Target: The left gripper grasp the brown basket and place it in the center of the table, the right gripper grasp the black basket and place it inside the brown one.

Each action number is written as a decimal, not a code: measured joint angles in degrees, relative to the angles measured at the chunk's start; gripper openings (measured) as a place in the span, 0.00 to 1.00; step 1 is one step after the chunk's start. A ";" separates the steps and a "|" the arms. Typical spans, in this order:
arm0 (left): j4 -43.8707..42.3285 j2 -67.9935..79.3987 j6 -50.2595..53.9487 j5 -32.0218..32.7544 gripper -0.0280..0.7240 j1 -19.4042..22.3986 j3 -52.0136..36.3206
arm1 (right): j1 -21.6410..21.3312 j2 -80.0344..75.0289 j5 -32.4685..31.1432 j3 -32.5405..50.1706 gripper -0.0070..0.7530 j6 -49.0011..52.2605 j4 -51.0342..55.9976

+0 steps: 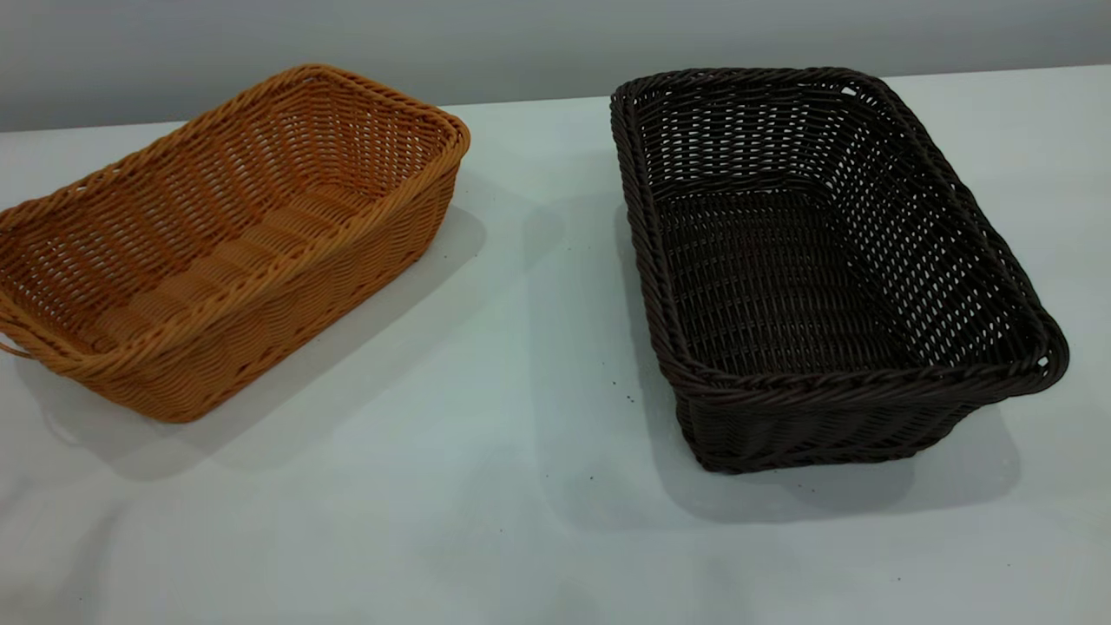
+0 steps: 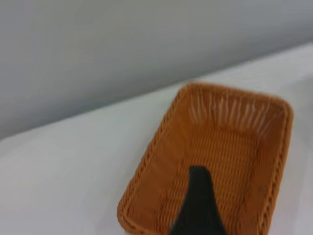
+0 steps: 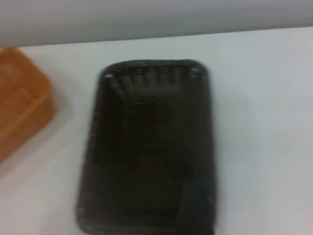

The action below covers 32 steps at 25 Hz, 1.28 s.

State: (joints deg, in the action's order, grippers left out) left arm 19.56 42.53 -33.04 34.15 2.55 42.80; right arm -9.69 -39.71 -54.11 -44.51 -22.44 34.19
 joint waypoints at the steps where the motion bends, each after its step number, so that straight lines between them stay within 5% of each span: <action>1: 0.11 2.71 -0.96 1.48 0.70 0.00 1.09 | 0.00 -1.78 -0.05 0.00 0.71 -1.83 2.29; 6: 1.20 14.13 -2.50 2.16 0.70 -2.64 5.47 | 0.00 -8.43 -0.26 0.06 0.71 -4.51 15.46; 16: 0.78 32.06 -7.60 0.36 0.70 -11.30 5.78 | 0.29 -14.84 -0.36 2.08 0.66 12.49 25.88; 32: 1.15 47.60 -7.55 -9.94 0.69 -16.01 7.41 | 13.33 -16.46 13.12 14.45 0.66 32.42 31.08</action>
State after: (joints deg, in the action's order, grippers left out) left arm 20.71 90.13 -40.59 24.21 -13.46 50.21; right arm 3.64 -56.17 -40.99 -30.07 9.97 65.26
